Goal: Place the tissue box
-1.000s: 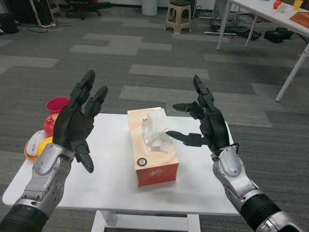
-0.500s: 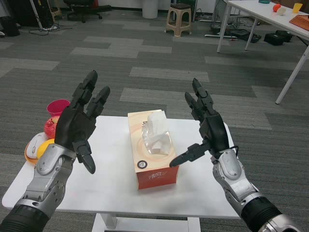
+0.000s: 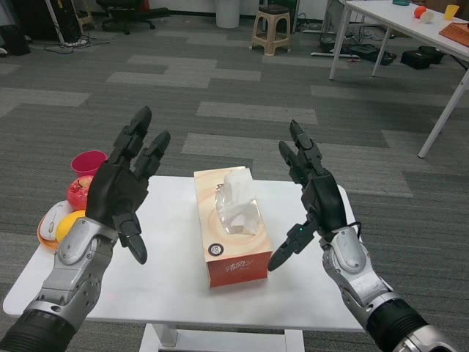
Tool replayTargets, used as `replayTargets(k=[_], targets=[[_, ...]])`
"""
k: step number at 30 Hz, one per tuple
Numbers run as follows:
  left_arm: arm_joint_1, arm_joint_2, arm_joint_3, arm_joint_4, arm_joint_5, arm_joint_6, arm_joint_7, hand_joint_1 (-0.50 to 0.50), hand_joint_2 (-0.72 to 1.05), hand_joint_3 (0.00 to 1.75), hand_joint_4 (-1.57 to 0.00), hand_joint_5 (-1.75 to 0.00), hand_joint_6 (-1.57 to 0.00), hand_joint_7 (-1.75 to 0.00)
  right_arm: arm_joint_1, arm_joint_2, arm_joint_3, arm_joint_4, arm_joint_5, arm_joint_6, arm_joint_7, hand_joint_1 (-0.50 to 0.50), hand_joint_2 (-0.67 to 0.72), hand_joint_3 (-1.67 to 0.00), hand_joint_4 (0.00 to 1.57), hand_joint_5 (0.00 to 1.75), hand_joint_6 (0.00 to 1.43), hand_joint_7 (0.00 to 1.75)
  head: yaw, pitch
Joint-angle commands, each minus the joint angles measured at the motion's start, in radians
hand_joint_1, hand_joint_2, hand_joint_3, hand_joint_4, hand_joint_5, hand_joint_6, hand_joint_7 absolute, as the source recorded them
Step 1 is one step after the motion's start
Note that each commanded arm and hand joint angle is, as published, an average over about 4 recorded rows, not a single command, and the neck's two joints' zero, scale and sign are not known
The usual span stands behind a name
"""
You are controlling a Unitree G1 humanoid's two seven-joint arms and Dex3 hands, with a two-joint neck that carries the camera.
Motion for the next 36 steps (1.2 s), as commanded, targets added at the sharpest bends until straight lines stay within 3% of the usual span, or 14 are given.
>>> replayTargets(k=[1, 27, 36], targets=[[-0.017, 0.004, -0.004, 0.003, -0.001, -0.002, 0.004, 0.5, -0.72, 0.0, 0.0, -0.31, 0.0, 0.0, -0.019, -0.02, 0.003, -0.007, 0.005, -0.01, -0.01, -0.29, 0.44, 0.0, 0.0, 0.0, 0.0, 0.0, 0.007, -0.001], [-0.018, 0.008, -0.005, 0.001, -0.003, -0.003, 0.008, 0.5, -0.72, 0.0, 0.0, -0.31, 0.0, 0.0, -0.019, -0.022, -0.003, -0.03, 0.006, -0.01, -0.022, -0.29, 0.41, 0.0, 0.0, 0.0, 0.0, 0.0, 0.021, 0.031], [-0.009, 0.013, 0.001, -0.005, -0.002, -0.004, 0.008, 0.5, -0.7, 0.0, 0.0, -0.31, 0.0, 0.0, -0.009, -0.038, -0.005, -0.045, 0.005, -0.01, -0.025, -0.29, 0.41, 0.0, 0.0, 0.0, 0.0, 0.0, 0.024, 0.028]])
